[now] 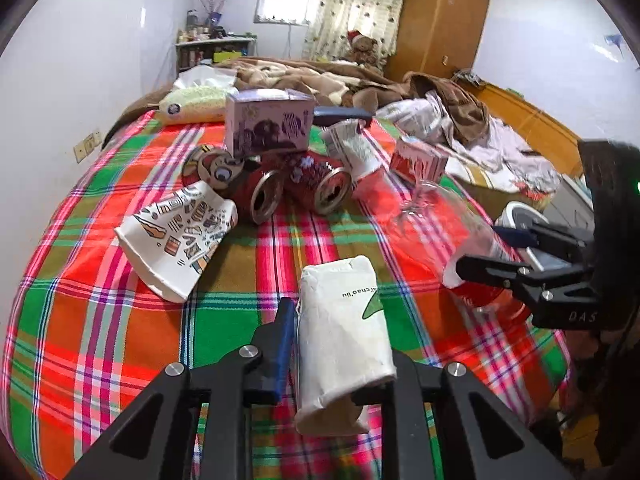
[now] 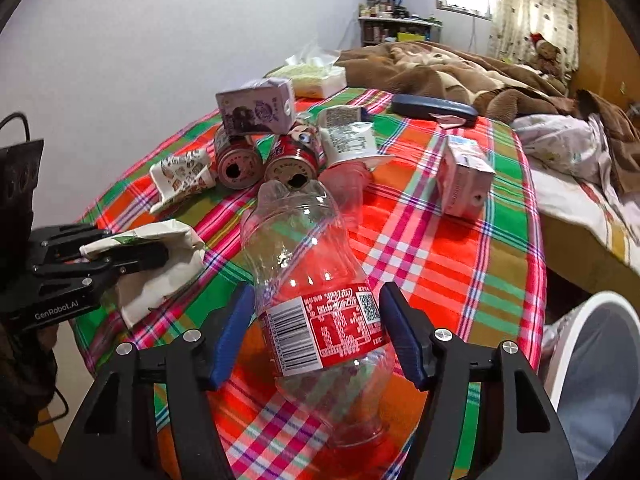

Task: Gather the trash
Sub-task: 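Grasp the beige paper bag with the left gripper while the right grasps the clear red-label bottle, then carry the paper bag and bottle with both grippers over the bin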

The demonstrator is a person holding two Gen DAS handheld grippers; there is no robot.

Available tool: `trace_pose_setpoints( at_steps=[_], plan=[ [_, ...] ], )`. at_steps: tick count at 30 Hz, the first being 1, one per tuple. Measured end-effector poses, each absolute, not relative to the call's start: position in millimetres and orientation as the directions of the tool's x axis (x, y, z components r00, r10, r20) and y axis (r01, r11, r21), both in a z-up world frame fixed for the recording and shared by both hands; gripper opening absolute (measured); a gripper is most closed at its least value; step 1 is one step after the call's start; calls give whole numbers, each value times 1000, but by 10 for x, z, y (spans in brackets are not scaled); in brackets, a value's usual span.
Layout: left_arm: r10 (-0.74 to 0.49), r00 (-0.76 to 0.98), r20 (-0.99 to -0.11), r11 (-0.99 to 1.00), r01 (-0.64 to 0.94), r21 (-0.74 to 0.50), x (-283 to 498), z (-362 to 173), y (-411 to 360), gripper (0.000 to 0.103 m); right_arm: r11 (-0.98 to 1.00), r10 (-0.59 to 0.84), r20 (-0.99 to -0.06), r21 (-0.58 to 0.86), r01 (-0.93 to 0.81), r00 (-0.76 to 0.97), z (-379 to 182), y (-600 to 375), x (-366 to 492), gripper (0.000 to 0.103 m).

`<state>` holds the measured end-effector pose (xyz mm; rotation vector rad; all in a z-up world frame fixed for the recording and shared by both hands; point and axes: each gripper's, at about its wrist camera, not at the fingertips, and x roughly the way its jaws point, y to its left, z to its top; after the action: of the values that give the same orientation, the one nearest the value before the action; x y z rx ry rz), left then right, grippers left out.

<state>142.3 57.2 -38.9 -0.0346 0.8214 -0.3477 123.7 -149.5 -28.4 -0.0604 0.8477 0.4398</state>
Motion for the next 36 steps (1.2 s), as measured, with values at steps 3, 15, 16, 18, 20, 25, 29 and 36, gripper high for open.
trace_pose_setpoints(
  at_steps=[3, 15, 16, 18, 20, 25, 29, 36],
  plan=[
    [-313, 646, -696, 943, 296, -150, 1399, -303, 506, 22, 919, 339, -725, 118, -376, 599, -235, -1554, 1193, 65],
    [-374, 671, -640, 916, 375, -143, 1327, 14, -8, 22, 950, 302, -660, 145, -278, 688, 21, -1994, 968, 65],
    [-379, 673, -635, 914, 380, -141, 1327, 34, -66, 22, 954, 289, -654, 139, -265, 699, 46, -2038, 940, 65],
    [-382, 677, -630, 910, 393, -129, 1332, 76, -216, 22, 964, 258, -646, 117, -240, 718, 90, -2137, 887, 65],
    [-396, 671, -626, 902, 411, -130, 1339, 105, -341, 22, 971, 231, -641, 110, -210, 732, 115, -2246, 850, 65],
    [-436, 658, -614, 875, 469, -118, 1339, 193, -752, 22, 987, 161, -627, 105, -122, 762, 170, -2553, 756, 65],
    [-466, 639, -612, 851, 512, -115, 1374, 224, -1101, 22, 994, 104, -623, 93, -59, 775, 182, -2754, 720, 65],
    [-522, 597, -609, 806, 578, -124, 1442, 230, -1670, 22, 992, 20, -649, 108, 67, 761, 84, -3179, 747, 65]
  ],
)
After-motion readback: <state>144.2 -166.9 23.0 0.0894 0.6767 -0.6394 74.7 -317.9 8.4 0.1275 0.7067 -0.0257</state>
